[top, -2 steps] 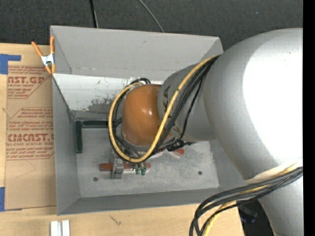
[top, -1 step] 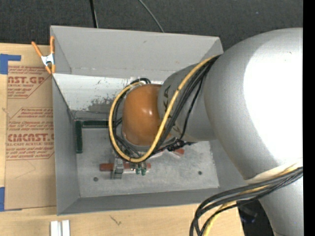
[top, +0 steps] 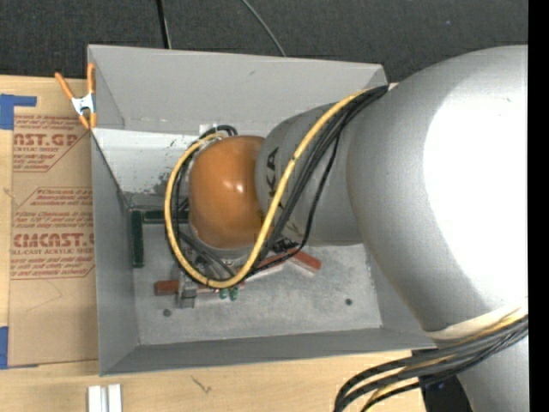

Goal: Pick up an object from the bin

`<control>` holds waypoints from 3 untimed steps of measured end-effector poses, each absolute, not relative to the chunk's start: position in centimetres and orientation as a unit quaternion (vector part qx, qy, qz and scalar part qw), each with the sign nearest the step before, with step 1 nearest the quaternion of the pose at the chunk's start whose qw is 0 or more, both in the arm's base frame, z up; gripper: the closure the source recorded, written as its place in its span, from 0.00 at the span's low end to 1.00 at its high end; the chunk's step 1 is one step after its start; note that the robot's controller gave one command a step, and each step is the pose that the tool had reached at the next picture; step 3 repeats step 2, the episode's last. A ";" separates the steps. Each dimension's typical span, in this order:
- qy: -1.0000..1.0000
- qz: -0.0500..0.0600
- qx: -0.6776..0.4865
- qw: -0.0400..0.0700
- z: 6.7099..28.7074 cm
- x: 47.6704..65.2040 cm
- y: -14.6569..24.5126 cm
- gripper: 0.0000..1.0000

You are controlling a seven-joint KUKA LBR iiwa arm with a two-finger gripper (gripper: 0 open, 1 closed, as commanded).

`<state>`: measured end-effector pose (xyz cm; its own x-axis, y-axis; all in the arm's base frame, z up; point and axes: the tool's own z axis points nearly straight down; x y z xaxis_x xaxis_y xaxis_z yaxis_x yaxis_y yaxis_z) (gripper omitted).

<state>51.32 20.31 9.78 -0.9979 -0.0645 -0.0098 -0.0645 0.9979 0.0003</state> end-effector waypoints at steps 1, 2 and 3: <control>0.998 -0.001 -0.059 -0.004 13.6 49.5 21.5 1.00; 0.998 0.001 -0.059 0.001 23.1 53.6 20.7 1.00; 0.998 0.001 -0.059 0.001 23.1 53.6 20.7 1.00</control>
Offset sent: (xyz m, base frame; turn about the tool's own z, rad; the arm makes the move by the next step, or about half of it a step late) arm 0.0226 0.0030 0.1330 -0.0527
